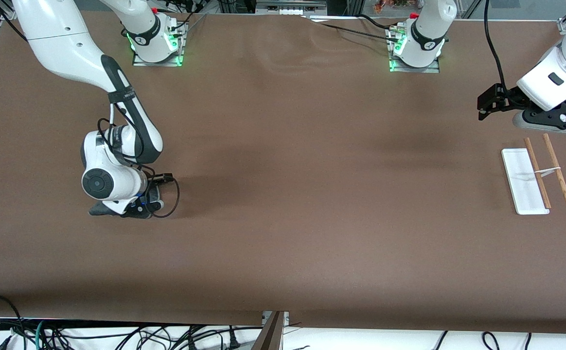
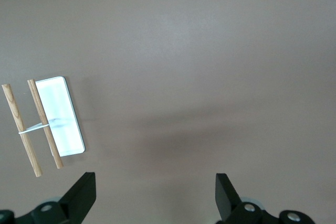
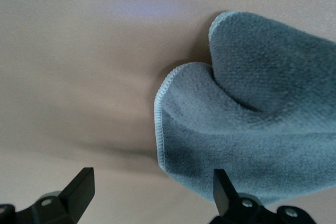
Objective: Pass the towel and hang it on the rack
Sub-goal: 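Reach the right gripper down to the grey towel, then close the right gripper on the towel corner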
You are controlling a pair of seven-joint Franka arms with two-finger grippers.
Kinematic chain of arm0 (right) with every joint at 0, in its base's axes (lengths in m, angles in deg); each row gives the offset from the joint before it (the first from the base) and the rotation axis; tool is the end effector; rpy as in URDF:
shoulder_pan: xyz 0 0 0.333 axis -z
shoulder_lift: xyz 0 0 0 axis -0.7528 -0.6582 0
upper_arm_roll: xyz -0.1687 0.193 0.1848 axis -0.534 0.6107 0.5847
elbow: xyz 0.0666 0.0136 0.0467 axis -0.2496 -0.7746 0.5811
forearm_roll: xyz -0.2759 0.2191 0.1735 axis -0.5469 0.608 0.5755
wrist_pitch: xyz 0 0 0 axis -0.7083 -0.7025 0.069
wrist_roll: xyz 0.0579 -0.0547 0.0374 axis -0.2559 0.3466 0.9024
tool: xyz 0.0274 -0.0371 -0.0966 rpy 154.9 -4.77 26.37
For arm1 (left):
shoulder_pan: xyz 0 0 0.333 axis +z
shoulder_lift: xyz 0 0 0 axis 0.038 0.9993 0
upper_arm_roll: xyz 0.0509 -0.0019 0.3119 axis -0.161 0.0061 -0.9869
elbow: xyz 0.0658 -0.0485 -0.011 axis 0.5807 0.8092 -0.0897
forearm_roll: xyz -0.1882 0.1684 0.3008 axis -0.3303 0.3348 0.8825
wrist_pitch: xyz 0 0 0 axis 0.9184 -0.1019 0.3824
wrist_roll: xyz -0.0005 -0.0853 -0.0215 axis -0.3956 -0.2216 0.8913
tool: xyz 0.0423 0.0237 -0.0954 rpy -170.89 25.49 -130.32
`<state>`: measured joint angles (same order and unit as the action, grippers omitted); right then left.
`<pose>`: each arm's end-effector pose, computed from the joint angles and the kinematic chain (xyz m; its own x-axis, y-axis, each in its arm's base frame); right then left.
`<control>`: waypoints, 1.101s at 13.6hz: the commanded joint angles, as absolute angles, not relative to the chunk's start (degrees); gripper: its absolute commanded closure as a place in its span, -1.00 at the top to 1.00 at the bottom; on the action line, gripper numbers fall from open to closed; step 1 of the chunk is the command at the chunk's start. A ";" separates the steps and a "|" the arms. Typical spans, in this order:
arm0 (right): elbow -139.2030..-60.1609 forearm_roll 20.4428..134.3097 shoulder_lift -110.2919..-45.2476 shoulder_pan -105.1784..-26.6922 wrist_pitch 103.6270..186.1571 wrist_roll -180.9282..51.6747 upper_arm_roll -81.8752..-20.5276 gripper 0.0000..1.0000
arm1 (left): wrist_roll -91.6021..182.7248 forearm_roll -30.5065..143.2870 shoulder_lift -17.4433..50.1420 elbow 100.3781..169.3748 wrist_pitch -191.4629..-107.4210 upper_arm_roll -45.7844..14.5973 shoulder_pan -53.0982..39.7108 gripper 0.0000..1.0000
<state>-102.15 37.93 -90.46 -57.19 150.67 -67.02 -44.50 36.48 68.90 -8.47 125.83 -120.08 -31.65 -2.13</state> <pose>0.6197 0.1022 0.1845 0.9323 0.2269 -0.2817 0.2376 -0.9714 0.0037 0.5507 -0.0557 0.6093 0.9855 -0.1557 -0.0681 -0.1597 -0.9855 -0.0577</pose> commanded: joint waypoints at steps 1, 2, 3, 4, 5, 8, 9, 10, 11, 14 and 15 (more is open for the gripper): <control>-105.07 36.58 -89.02 -56.92 153.63 -66.76 -44.78 1.00 | 37.00 68.11 -7.87 124.29 -118.85 -31.72 -2.21 1.00; -105.07 36.49 -89.11 -56.92 154.16 -66.67 -44.87 0.99 | 37.00 68.11 -7.95 124.29 -118.85 -31.72 -2.21 1.00; -105.16 36.49 -89.28 -56.92 154.77 -66.41 -45.13 0.92 | 37.00 68.11 -7.95 124.29 -118.59 -31.72 -2.21 1.00; -105.07 36.49 -89.81 -56.92 155.48 -65.88 -45.48 0.65 | 37.00 68.11 -7.95 124.29 -118.50 -31.81 -2.13 1.00; -105.07 36.49 -89.99 -56.92 156.18 -65.27 -45.58 0.39 | 37.00 68.11 -7.95 124.29 -118.50 -31.81 -2.04 1.00; -105.16 36.49 -90.16 -56.92 156.10 -65.09 -45.66 -0.32 | 36.91 68.11 -7.95 124.29 -118.41 -31.81 -2.04 1.00; -105.25 36.49 -90.16 -56.84 155.92 -65.09 -45.66 -0.50 | 36.91 68.11 -7.95 124.29 -118.41 -31.81 -2.04 1.00; -105.25 36.49 -90.16 -56.75 155.92 -65.09 -45.66 -0.63 | 36.91 68.11 -7.95 124.29 -118.41 -31.81 -2.13 1.00; -105.25 36.49 -90.16 -56.75 155.75 -65.09 -45.66 -0.72 | 36.91 68.11 -7.95 124.29 -118.41 -31.81 -2.13 1.00; -105.25 36.49 -90.16 -56.75 155.40 -65.09 -45.66 -1.00 | 36.91 68.11 -7.95 124.29 -118.32 -31.81 -2.04 1.00; -104.99 36.49 -89.90 -56.83 154.96 -65.09 -45.66 -1.00 | 36.91 68.11 -7.95 124.29 -118.32 -31.81 -2.04 1.00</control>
